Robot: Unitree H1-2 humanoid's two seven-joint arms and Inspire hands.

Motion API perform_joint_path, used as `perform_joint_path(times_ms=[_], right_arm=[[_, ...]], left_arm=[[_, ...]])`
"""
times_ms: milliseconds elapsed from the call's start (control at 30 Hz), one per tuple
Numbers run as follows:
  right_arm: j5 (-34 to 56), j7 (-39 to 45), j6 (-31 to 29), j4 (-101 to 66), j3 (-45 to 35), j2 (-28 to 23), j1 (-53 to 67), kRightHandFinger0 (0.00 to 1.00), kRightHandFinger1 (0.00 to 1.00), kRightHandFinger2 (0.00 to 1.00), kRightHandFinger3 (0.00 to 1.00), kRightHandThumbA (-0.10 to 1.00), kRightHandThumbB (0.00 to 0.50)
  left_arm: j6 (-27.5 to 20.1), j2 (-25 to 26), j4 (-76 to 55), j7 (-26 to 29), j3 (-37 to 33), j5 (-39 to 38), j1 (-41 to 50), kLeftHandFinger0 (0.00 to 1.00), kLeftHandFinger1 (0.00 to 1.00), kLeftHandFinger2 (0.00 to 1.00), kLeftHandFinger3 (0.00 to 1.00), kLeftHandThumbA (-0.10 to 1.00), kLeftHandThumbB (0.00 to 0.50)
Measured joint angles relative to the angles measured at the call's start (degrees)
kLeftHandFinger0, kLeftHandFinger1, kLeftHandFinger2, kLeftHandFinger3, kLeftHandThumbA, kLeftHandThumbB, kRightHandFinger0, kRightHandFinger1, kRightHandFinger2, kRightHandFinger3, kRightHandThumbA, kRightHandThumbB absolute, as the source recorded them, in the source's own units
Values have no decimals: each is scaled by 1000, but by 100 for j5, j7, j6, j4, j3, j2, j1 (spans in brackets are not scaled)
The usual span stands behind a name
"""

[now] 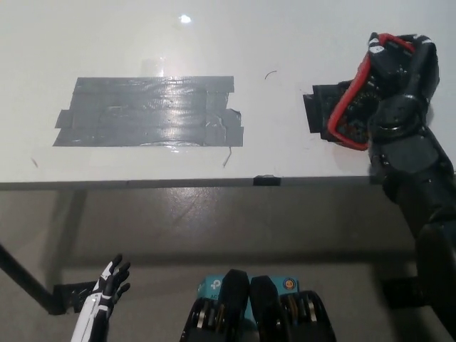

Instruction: The robot first picks the multimeter with right hand and then unfolds the black stand on the back of it using left hand

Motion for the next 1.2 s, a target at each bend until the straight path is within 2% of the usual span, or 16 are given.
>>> perform_joint_path(times_ms=[133, 233, 267, 400, 467, 500, 600, 700, 733, 800, 867, 900, 1000, 1033, 1100, 1200], right_arm=[[463, 266, -71, -258, -487, 173, 96, 0, 355, 832, 773, -100, 116], [833, 507, -71, -580, -848, 348, 209, 0, 408, 868, 803, -100, 123], [943, 563, -67, -685, -933, 394, 243, 0, 383, 850, 804, -100, 100], [1425, 844, -5, -1311, -1314, 637, 423, 0, 363, 831, 816, -100, 80], [1633, 944, 60, -1550, -1454, 731, 493, 0, 324, 810, 883, -100, 71], [1759, 994, 115, -1696, -1540, 784, 537, 0, 290, 808, 1000, -100, 58], [2131, 1101, 309, -2154, -1781, 946, 675, 0, 225, 761, 1000, -100, 32], [2463, 1188, 511, -2549, -1954, 1054, 810, 0, 183, 723, 1000, -100, 34], [2551, 1214, 570, -2653, -2000, 1081, 846, 0, 200, 754, 1000, -100, 46], [2771, 1266, 705, -2906, -2091, 1148, 947, 0, 195, 760, 1000, -100, 47], [3026, 1321, 863, -3154, -2180, 1230, 1062, 0, 175, 762, 1000, -100, 59], [3131, 1339, 928, -3254, -2216, 1268, 1116, 0, 165, 757, 1000, -100, 82], [3437, 1403, 1153, -3567, -2306, 1385, 1290, 0, 130, 768, 1000, -100, 53], [3512, 1414, 1211, -3631, -2325, 1412, 1324, 0, 126, 727, 1000, -100, 53], [3737, 1443, 1384, -3862, -2375, 1511, 1432, 0, 88, 722, 1000, -100, 71], [4044, 1485, 1626, -4163, -2415, 1656, 1562, 0, 37, 723, 1000, -100, 89]], left_arm=[[-1, 6, 2, -1, -1, -1, -2, 1000, 1000, 1000, 1000, 967, 67], [-1, 11, 3, 0, -3, 1, 1, 1000, 1000, 1000, 1000, 971, 61], [-1, 12, 3, 0, -4, 2, 2, 1000, 1000, 1000, 1000, 959, 64], [-3, 14, 2, -1, -3, 0, 27, 1000, 1000, 1000, 1000, 954, 45], [-9, 13, 1, 0, -3, -1, 39, 1000, 1000, 1000, 1000, 925, 16], [-21, 13, -1, 0, -3, 0, 44, 1000, 1000, 1000, 1000, 914, 13], [-35, 11, -103, -1, -8, -1, 76, 1000, 1000, 1000, 1000, 888, 17], [-35, 5, -390, -1, -19, 4, 132, 1000, 1000, 1000, 1000, 858, 0], [-35, 5, -514, -1, -29, 3, 149, 1000, 1000, 1000, 1000, 795, 9], [-31, 1, -797, -2, -46, 0, 168, 1000, 1000, 1000, 1000, 786, 34], [-21, -6, -1133, -2, -62, -4, 159, 1000, 1000, 1000, 1000, 757, 27], [-19, -9, -1259, -2, -66, -4, 153, 1000, 1000, 1000, 1000, 751, 54], [-6, -15, -1681, -2, -77, -4, 73, 1000, 1000, 1000, 1000, 817, 96], [3, -15, -1788, -2, -77, -3, 45, 1000, 1000, 1000, 1000, 830, 106], [39, -13, -2088, -2, -75, 1, -84, 1000, 1000, 1000, 1000, 889, 131], [122, -4, -2462, -2, -73, 12, -380, 1000, 1000, 1000, 1000, 882, 140]])
